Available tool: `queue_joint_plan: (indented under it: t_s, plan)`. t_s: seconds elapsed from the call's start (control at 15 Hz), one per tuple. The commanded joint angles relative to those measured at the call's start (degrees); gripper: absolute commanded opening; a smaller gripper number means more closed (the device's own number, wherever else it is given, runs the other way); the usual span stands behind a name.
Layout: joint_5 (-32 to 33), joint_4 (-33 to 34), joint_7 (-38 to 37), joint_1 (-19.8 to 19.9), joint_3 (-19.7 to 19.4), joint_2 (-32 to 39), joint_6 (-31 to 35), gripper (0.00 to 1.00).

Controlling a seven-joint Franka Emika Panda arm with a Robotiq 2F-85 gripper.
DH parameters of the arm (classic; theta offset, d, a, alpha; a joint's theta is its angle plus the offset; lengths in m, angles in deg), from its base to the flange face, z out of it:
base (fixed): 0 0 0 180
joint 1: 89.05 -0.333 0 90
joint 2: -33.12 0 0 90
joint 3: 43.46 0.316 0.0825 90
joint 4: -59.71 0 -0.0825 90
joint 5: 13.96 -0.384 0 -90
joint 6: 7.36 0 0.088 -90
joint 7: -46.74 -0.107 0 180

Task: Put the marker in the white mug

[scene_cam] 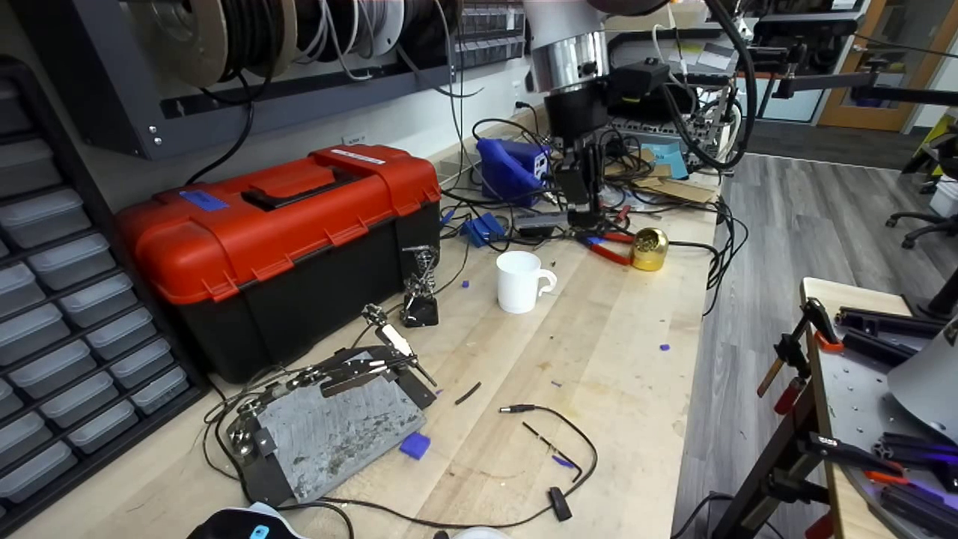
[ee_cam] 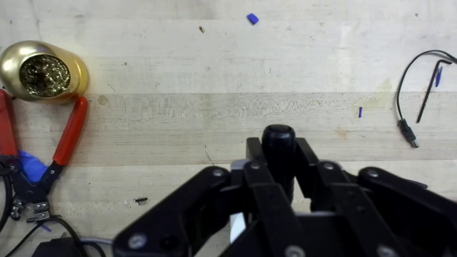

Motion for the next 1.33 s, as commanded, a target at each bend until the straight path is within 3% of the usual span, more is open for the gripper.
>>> queue_joint_plan:
  t_s: [0.0, 0.67, 1.27]
  plan:
    - [-0.53, 6.94, 2.52, 0.50, 0.19, 4.58, -7.39, 0.06]
    - [0.28, 21.14, 7.01, 0.51, 0.30, 13.72, -23.28, 0.06]
    - [0.79, 26.04, 9.69, 0.50, 0.31, 18.25, -28.91, 0.06]
